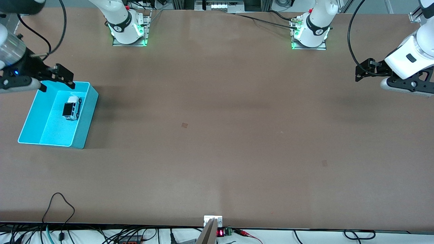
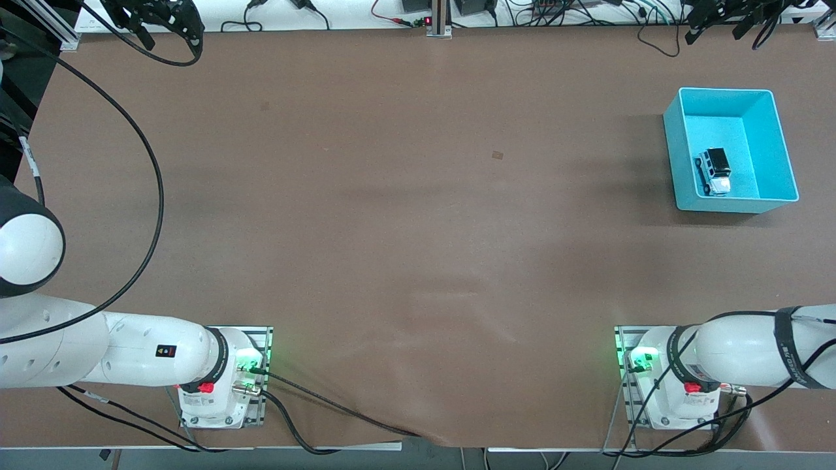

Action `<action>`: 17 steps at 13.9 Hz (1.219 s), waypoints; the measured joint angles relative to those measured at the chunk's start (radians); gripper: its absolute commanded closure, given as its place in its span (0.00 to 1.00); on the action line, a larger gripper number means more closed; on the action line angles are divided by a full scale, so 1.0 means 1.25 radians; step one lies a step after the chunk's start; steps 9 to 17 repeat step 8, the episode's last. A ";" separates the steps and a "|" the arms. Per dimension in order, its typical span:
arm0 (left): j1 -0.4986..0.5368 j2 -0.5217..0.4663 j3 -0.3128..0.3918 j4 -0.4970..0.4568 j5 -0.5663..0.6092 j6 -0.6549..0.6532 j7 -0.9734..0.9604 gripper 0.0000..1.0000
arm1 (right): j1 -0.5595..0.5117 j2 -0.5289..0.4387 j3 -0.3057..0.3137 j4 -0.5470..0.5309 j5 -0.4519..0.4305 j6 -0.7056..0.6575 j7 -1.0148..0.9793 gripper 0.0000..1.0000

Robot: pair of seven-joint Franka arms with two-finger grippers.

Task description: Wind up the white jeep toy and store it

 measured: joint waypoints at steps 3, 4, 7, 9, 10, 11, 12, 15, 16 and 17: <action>0.000 0.000 -0.002 0.000 0.000 0.000 0.000 0.00 | -0.002 -0.005 0.000 0.046 0.000 -0.071 0.002 0.00; 0.000 0.000 -0.002 0.000 0.000 0.000 0.000 0.00 | -0.003 -0.005 0.000 0.058 0.000 -0.078 0.002 0.00; 0.000 0.000 -0.003 0.001 0.000 -0.014 0.000 0.00 | -0.002 -0.001 0.004 0.085 0.000 -0.082 0.001 0.00; 0.000 0.000 -0.003 0.001 0.000 -0.018 0.000 0.00 | -0.002 0.001 0.005 0.093 0.000 -0.082 0.001 0.00; 0.000 0.000 -0.003 0.001 0.000 -0.018 0.000 0.00 | -0.002 0.001 0.005 0.093 0.000 -0.082 0.001 0.00; 0.000 0.000 -0.003 0.001 0.000 -0.018 0.000 0.00 | -0.002 0.001 0.005 0.093 0.000 -0.082 0.001 0.00; 0.000 0.000 -0.003 0.001 0.000 -0.018 0.000 0.00 | -0.002 0.001 0.005 0.093 0.000 -0.082 0.001 0.00; 0.000 0.000 -0.003 0.001 0.000 -0.018 0.000 0.00 | -0.002 0.001 0.005 0.093 0.000 -0.082 0.001 0.00; 0.000 0.000 -0.003 0.001 0.000 -0.018 0.000 0.00 | -0.002 0.001 0.005 0.093 0.000 -0.082 0.001 0.00; 0.000 0.000 -0.003 0.001 0.000 -0.018 0.000 0.00 | -0.002 0.001 0.005 0.093 0.000 -0.082 0.001 0.00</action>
